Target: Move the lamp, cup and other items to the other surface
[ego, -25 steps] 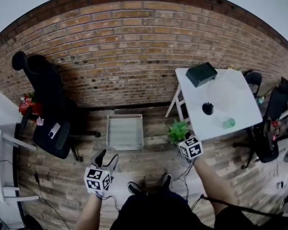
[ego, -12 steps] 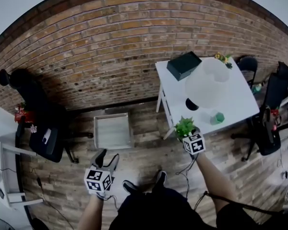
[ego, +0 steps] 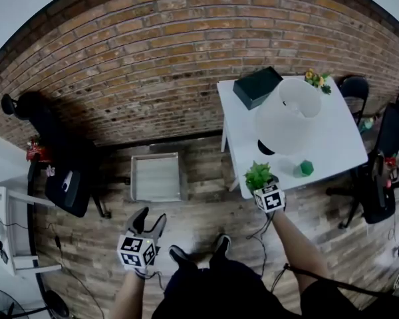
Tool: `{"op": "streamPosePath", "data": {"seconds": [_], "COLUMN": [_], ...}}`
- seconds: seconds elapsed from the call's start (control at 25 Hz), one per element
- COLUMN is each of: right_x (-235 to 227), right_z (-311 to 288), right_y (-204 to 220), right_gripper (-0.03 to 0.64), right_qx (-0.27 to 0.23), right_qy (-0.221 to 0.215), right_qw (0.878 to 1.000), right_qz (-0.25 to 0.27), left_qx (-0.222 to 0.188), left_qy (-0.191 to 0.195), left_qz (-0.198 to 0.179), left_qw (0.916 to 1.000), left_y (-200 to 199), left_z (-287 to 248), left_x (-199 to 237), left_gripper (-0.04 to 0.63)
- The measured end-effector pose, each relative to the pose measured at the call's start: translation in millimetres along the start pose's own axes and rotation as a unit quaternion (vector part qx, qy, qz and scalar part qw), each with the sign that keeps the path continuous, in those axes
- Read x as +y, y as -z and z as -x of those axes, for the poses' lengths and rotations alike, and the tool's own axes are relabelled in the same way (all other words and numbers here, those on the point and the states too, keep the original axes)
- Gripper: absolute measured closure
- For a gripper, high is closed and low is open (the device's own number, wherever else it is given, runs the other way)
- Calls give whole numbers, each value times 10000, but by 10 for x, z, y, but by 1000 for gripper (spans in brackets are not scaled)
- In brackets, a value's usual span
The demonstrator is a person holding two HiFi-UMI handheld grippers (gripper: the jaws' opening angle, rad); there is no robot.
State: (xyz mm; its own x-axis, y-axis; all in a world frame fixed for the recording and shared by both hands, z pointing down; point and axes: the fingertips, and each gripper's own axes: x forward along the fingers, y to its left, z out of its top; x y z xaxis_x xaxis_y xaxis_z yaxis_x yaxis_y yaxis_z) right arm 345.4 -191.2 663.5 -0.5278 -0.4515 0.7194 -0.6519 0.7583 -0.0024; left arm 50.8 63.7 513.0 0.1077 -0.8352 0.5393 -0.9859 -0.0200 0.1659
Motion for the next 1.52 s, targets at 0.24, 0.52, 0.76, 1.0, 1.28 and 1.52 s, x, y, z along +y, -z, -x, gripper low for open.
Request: {"op": "streamPosePath", "data": {"seconds": [0.24, 0.52, 0.76, 1.0, 1.28, 1.52], "right_x": [26, 18, 31, 251, 500, 949], "right_z": [-75, 46, 492, 1123, 1673, 1852], "right_y": [12, -11, 3, -218, -872, -1519], "right_gripper": [307, 229, 229, 244, 333, 354], "right_qx": [56, -68, -318, -858, -1707, -2213], "right_qy": [-204, -81, 313, 486, 779, 566], "right_qw": [9996, 9991, 9971, 9874, 9728, 9690], "right_qz": [-164, -410, -610, -1236, -1358, -939], "left_qx": [12, -20, -162, -376, -487, -847], "left_qy": [-25, 33, 230, 435, 616, 671], "left_qz": [40, 116, -58, -160, -476, -580], "left_qw": [10000, 9999, 9996, 9982, 9958, 9925], "left_y": [50, 47, -32, -208, -314, -583], "left_z": [-30, 39, 114, 239, 411, 577], "left_x": [-70, -5, 180, 381, 510, 589], "left_gripper": [342, 342, 342, 342, 344, 344]}}
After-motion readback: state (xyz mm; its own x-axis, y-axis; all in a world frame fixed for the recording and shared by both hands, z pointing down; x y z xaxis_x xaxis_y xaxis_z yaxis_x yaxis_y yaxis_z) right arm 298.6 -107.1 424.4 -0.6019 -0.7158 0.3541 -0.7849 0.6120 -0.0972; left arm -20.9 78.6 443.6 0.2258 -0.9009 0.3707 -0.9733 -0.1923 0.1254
